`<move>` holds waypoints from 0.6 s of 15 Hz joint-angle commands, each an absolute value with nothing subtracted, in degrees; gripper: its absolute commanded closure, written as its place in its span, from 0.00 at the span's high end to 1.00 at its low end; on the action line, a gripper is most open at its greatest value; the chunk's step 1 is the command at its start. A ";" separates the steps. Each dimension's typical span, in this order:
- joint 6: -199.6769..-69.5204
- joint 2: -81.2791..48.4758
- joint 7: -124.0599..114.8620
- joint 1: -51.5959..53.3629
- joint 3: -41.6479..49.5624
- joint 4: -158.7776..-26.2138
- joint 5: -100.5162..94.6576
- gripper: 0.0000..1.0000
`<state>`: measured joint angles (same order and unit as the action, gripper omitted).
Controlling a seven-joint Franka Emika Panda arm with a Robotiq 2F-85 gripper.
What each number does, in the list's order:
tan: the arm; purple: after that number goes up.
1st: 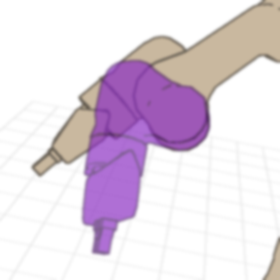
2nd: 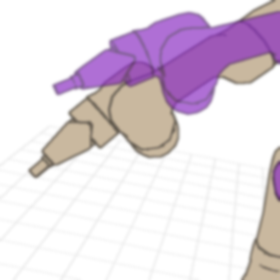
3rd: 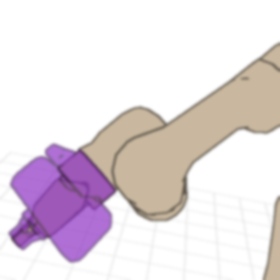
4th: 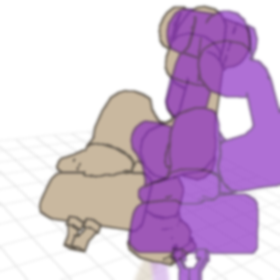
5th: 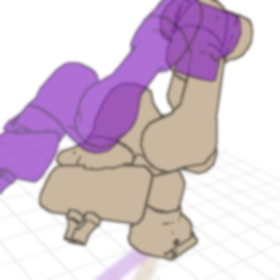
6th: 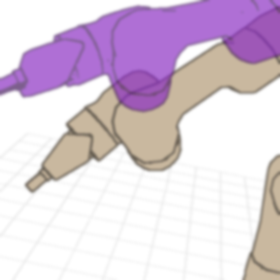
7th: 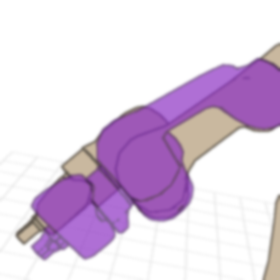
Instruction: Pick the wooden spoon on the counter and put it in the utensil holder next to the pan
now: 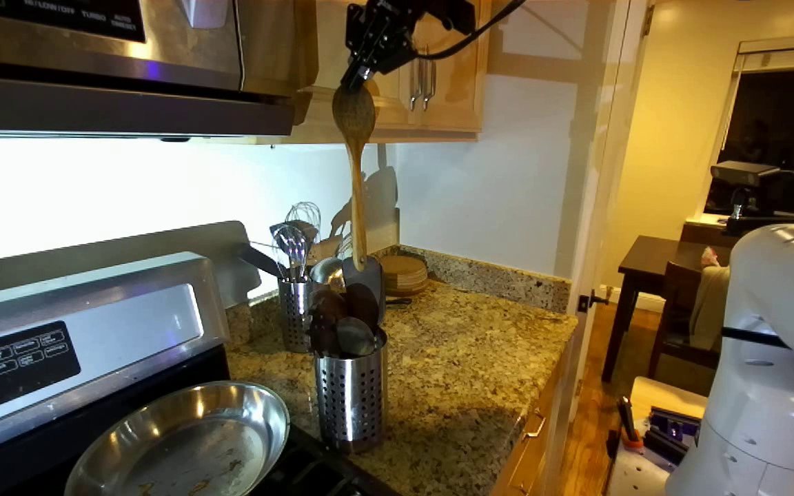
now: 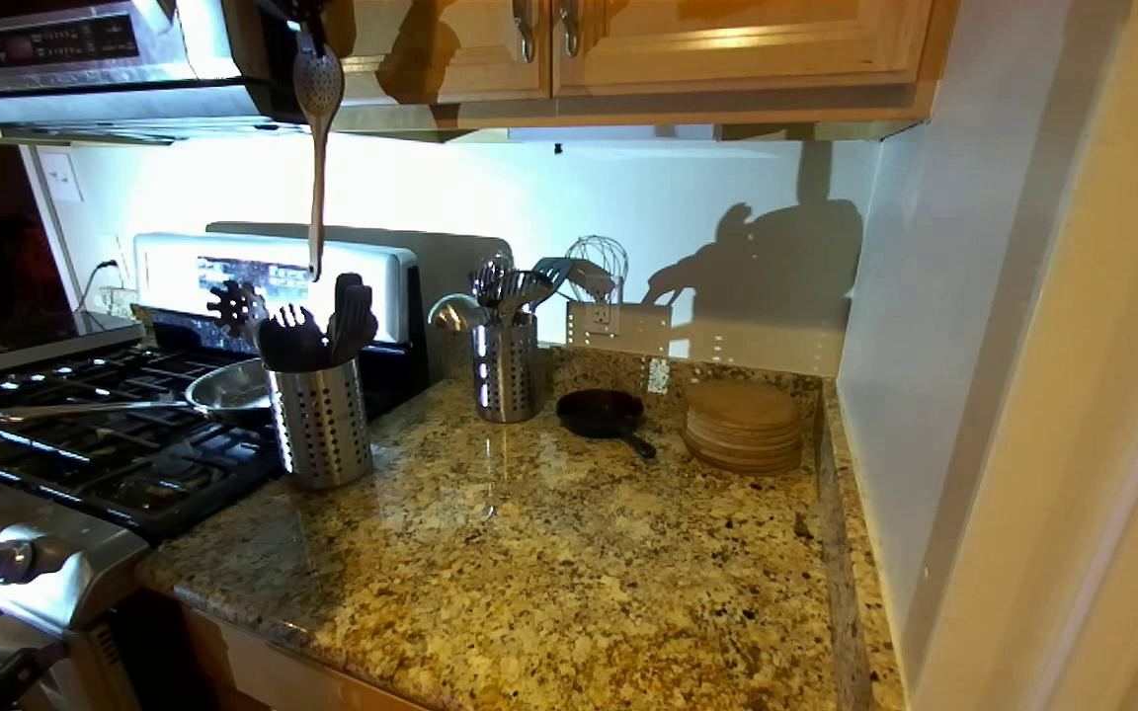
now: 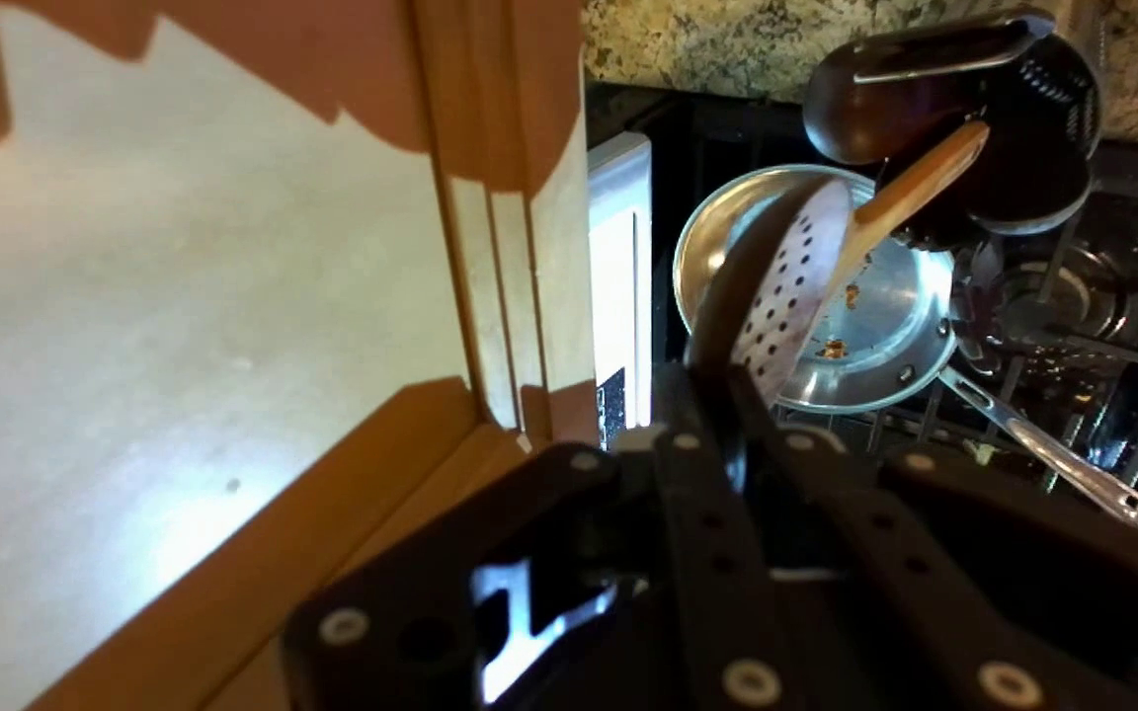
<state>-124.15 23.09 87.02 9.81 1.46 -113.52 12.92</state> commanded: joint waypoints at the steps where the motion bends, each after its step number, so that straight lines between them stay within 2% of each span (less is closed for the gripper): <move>1: -128.84 22.92 88.28 10.93 3.06 -117.19 16.78 0.05; 5: -130.19 23.01 90.01 11.18 3.76 -120.74 20.80 0.05; 9: -137.11 24.46 95.83 11.54 3.54 -126.00 22.58 0.05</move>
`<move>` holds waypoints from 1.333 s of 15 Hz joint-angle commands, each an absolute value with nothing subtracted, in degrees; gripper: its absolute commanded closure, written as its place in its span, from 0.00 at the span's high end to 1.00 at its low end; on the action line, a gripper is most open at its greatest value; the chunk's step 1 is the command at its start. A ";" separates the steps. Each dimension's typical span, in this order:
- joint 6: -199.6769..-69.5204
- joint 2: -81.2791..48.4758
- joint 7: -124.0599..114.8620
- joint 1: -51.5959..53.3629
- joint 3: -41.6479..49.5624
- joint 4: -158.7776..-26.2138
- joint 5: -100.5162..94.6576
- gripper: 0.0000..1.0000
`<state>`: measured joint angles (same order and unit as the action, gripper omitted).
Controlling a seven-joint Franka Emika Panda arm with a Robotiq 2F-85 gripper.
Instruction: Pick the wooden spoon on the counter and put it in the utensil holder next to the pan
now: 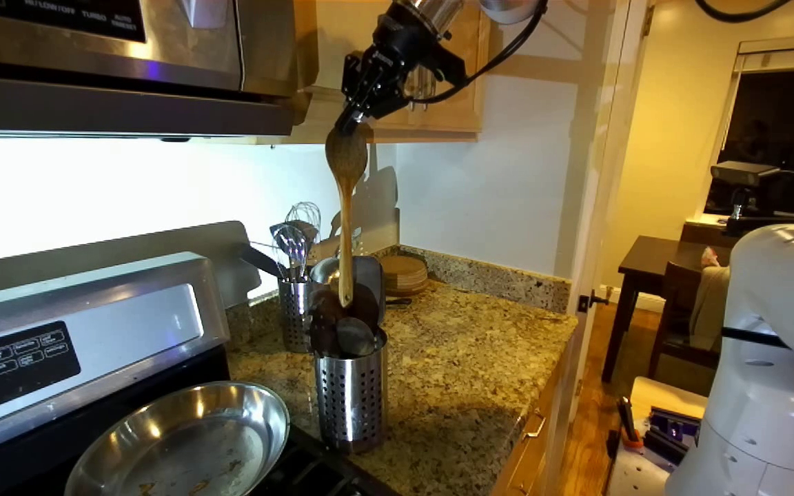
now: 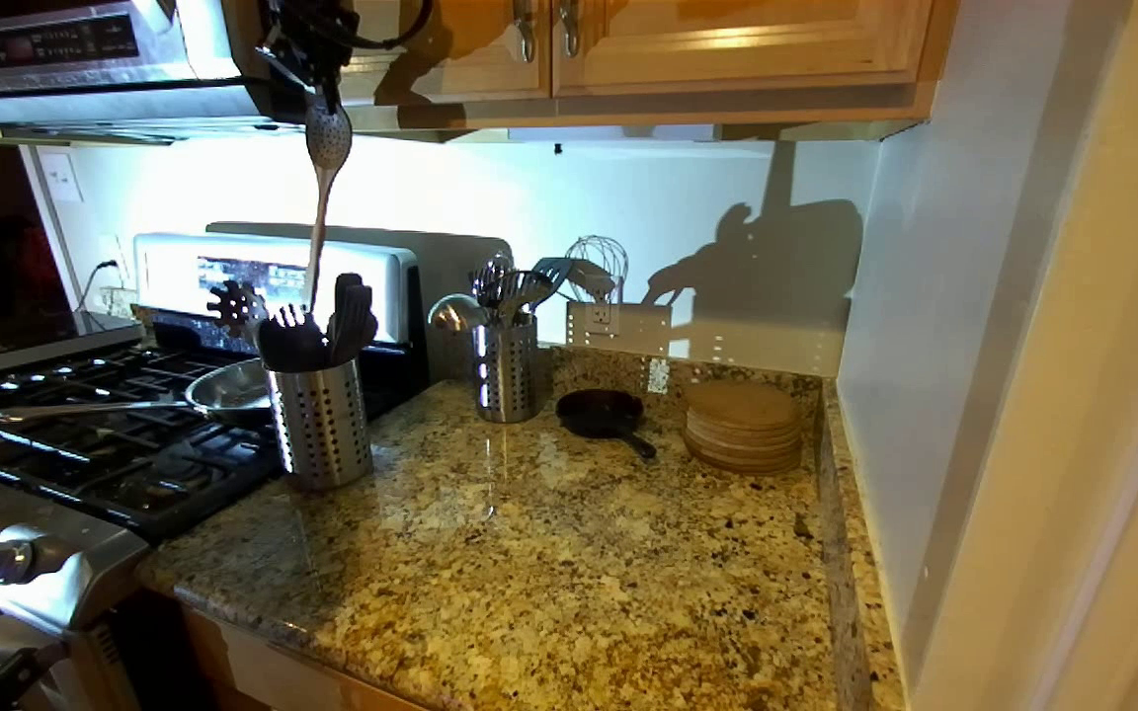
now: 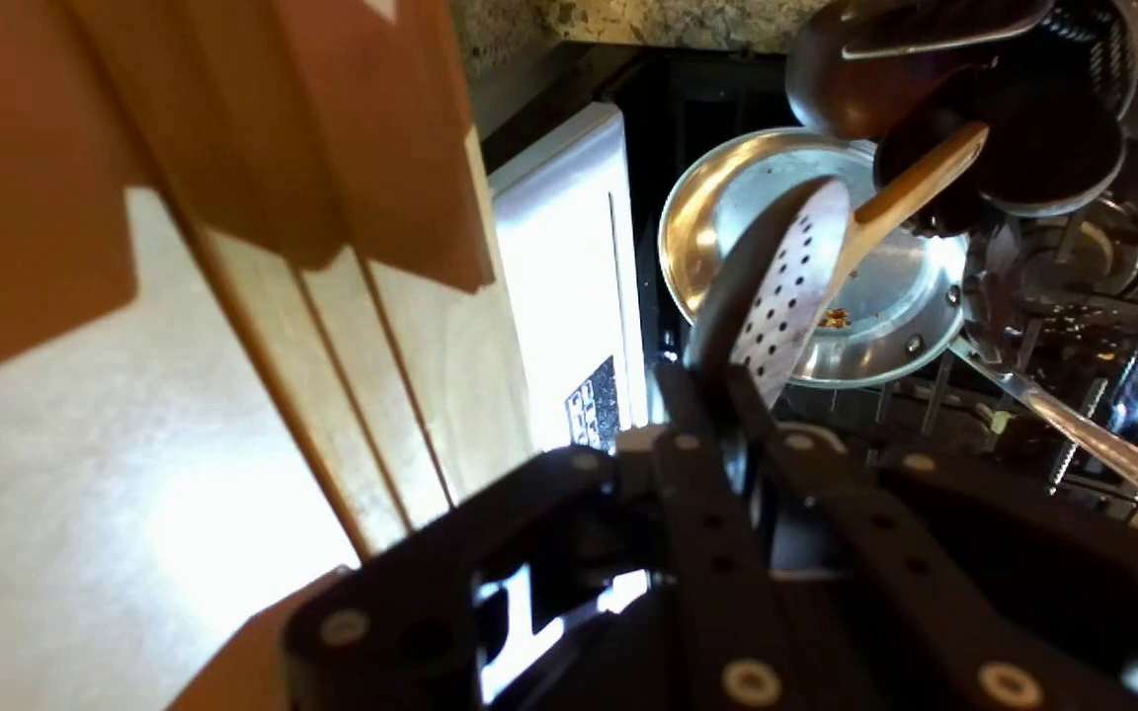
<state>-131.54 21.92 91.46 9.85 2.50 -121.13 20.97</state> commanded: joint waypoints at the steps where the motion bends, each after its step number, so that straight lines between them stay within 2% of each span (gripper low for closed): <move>1: -139.12 24.65 97.01 11.71 3.38 -127.16 22.47 0.05; 6: -146.07 25.00 99.10 12.11 2.49 -131.32 19.82 0.05; 20: -149.29 21.71 97.97 13.36 2.87 -138.04 18.89 0.05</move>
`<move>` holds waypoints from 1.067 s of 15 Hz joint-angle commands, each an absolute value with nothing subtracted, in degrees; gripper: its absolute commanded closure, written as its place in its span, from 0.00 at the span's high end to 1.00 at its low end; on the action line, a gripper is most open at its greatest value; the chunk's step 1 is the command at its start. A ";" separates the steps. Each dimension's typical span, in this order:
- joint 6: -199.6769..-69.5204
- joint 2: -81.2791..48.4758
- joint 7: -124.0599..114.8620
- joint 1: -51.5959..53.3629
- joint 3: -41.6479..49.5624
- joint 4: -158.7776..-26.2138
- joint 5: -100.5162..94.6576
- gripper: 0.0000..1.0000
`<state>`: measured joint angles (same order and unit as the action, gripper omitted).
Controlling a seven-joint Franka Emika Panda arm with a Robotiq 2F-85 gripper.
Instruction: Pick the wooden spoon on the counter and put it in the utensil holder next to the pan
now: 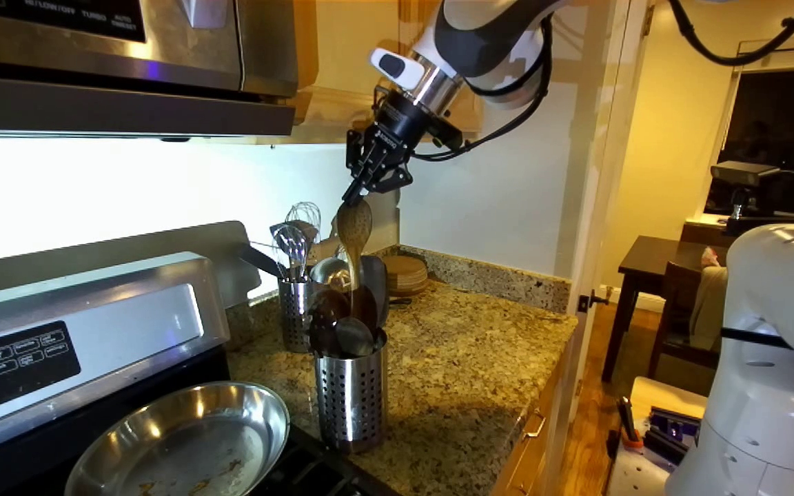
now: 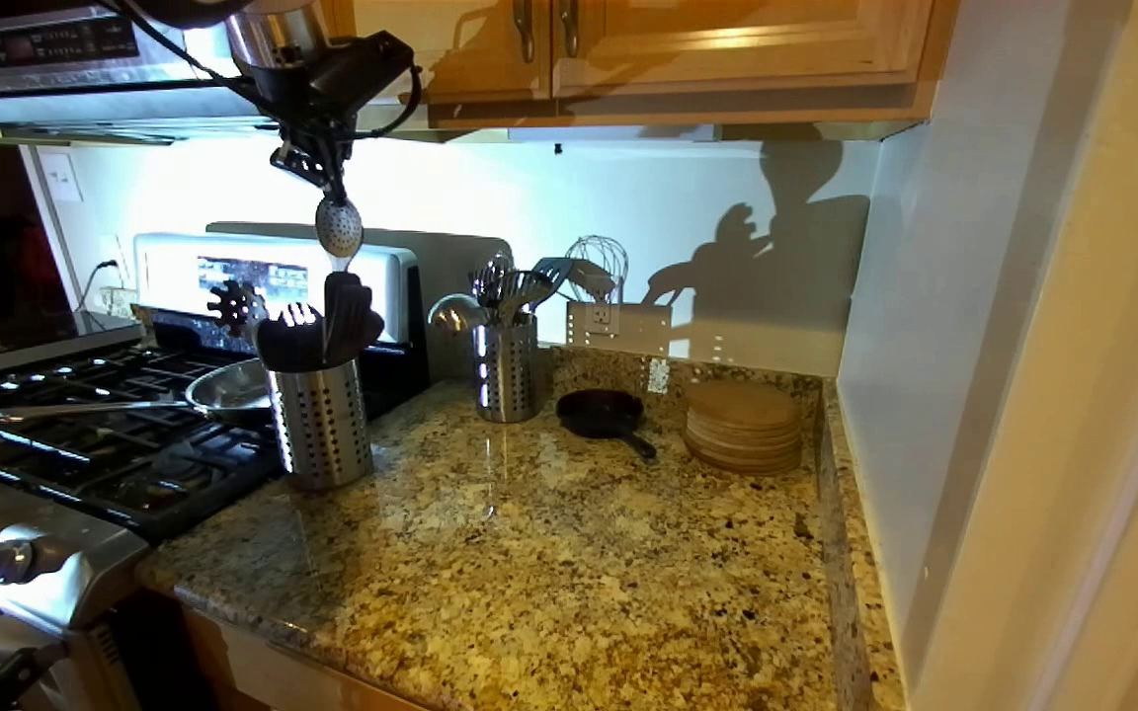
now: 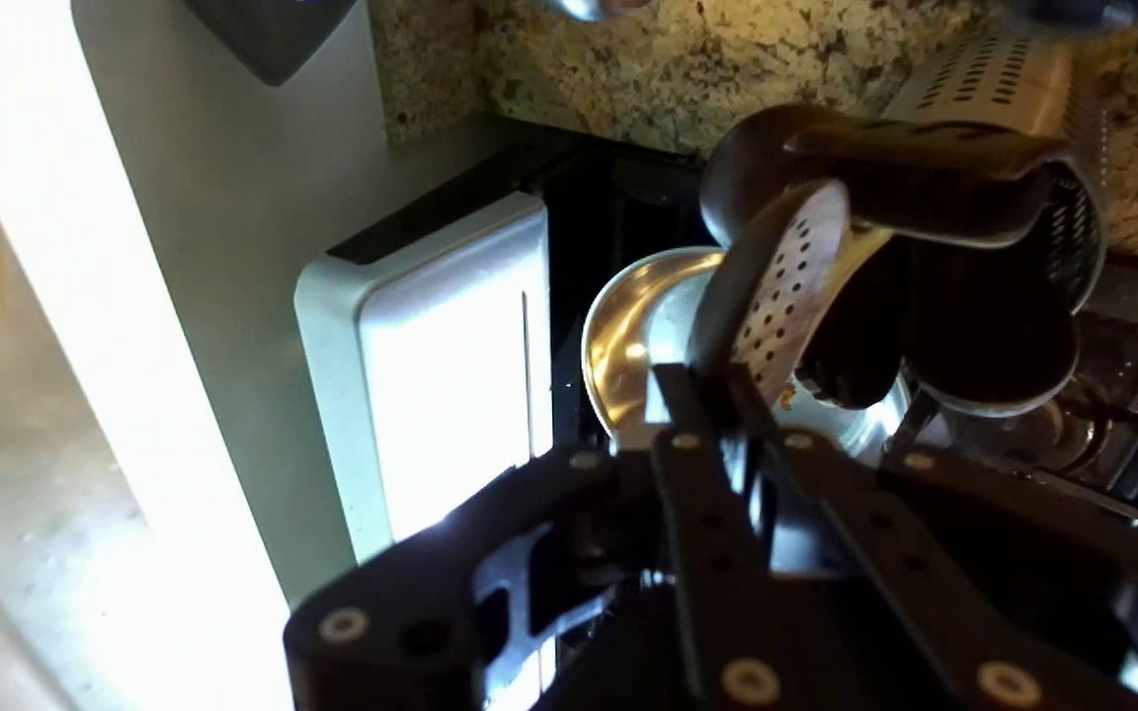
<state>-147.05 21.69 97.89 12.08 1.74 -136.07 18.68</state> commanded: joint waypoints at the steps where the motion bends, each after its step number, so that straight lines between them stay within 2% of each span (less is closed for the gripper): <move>1: -148.67 21.52 98.55 13.82 3.22 -138.17 19.75 0.05; 4: -146.97 21.03 99.50 14.46 3.66 -138.23 20.89 0.07; 5: -146.35 20.93 99.63 14.63 3.72 -138.24 20.97 0.32; 7: -144.67 21.19 99.56 14.75 3.90 -138.01 21.29 0.39; 12: -138.50 24.27 98.76 13.59 4.70 -136.68 21.38 0.71; 16: -125.44 26.80 96.79 11.06 6.83 -132.73 20.08 0.97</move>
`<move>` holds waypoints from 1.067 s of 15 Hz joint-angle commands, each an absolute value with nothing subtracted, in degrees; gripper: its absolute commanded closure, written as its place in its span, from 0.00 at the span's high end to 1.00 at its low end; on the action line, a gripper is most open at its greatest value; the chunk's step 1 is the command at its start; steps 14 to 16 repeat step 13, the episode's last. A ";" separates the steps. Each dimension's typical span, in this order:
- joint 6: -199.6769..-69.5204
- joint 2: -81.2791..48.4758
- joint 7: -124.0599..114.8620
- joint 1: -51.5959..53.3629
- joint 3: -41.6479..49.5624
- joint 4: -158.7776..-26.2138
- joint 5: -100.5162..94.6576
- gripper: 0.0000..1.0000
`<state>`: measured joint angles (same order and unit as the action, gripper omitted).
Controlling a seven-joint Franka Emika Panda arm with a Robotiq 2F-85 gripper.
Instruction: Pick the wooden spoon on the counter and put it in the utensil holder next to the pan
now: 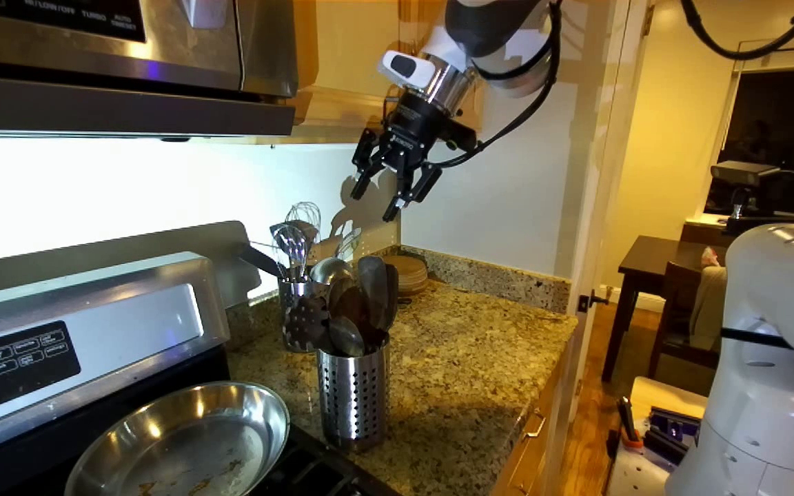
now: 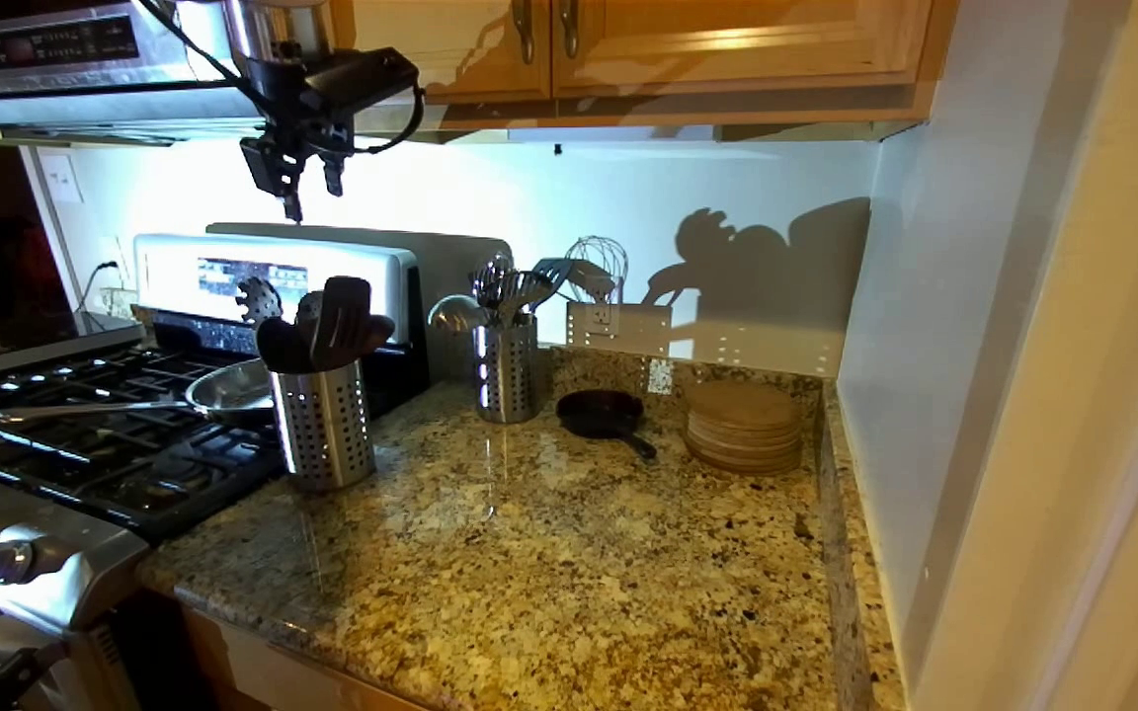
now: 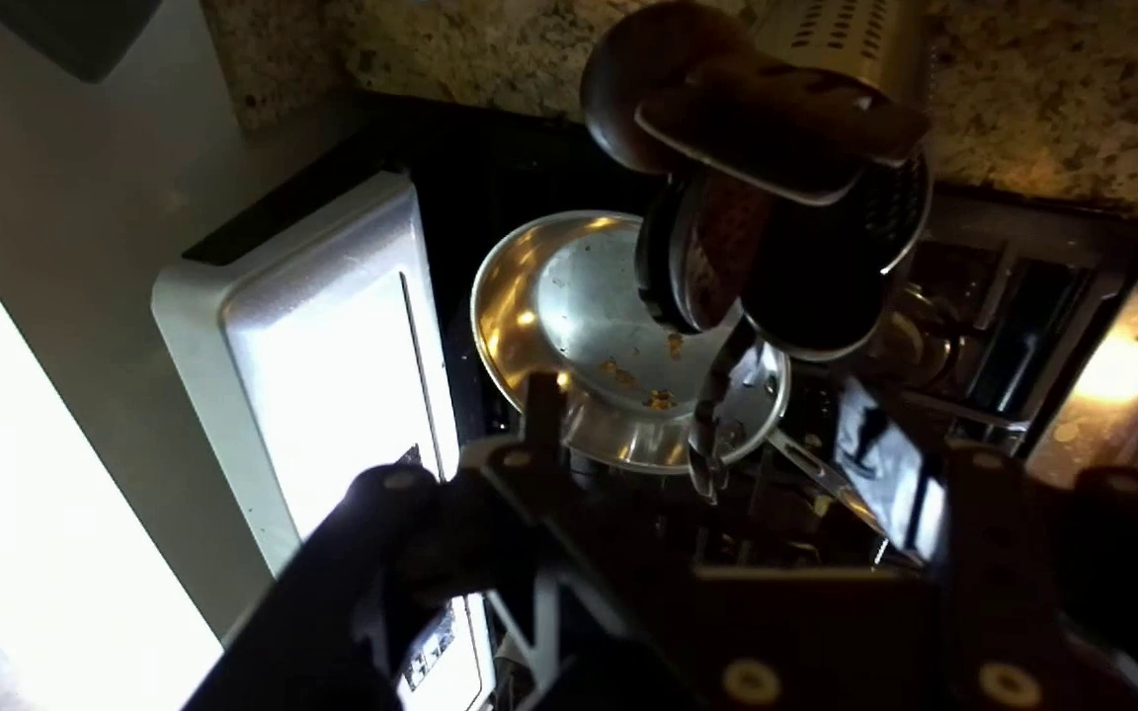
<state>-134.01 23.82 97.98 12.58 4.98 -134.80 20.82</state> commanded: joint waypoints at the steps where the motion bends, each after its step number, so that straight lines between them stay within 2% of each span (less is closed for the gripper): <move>1: -121.89 27.13 96.74 10.52 7.59 -131.62 20.41 1.00; 8: -108.41 29.51 95.47 4.87 10.10 -128.70 20.48 1.00; 16: -109.07 28.33 96.54 4.08 10.09 -128.58 20.71 1.00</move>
